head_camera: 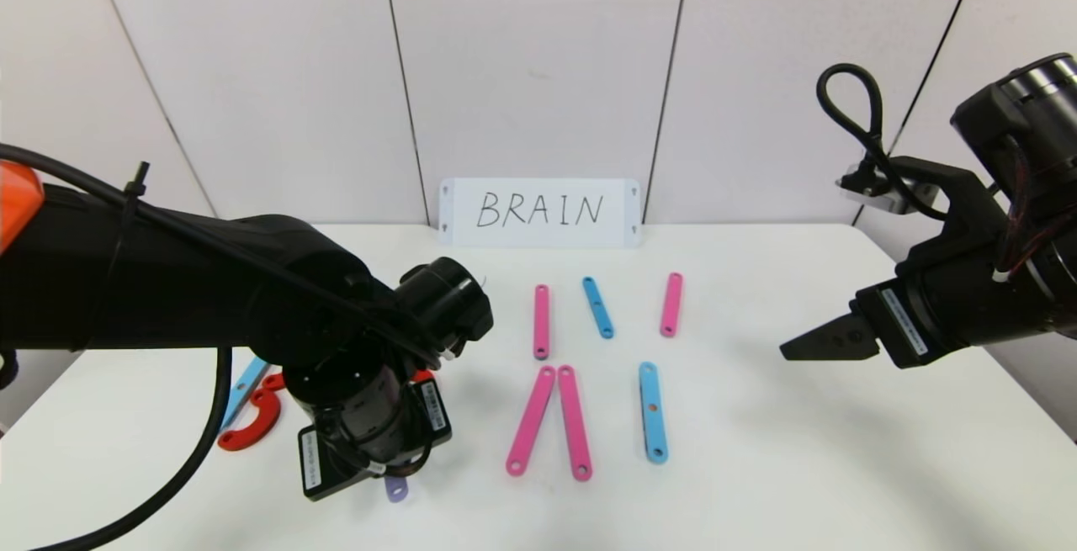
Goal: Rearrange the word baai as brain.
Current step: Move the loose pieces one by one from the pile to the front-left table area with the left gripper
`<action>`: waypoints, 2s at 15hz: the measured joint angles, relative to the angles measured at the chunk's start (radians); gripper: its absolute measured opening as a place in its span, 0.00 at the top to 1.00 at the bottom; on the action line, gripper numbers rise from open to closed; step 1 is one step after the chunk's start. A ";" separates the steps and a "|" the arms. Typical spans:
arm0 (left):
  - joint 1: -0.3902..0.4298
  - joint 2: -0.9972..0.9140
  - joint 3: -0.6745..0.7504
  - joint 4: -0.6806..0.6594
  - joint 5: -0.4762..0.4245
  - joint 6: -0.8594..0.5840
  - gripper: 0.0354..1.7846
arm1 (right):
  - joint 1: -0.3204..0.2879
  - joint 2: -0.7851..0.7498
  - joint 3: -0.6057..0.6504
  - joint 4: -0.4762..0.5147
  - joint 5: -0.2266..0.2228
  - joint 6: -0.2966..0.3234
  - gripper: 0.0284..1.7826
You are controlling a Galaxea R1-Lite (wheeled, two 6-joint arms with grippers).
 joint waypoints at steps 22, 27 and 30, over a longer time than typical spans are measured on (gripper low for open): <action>0.027 0.076 0.012 -0.065 0.009 0.013 0.59 | 0.004 0.005 0.006 0.000 0.000 0.000 0.03; 0.020 0.068 0.013 -0.062 0.012 0.020 0.15 | 0.004 0.006 0.007 0.000 0.000 0.000 0.03; 0.009 0.022 0.019 -0.061 0.055 0.051 0.03 | 0.006 0.006 0.007 0.000 0.000 -0.001 0.03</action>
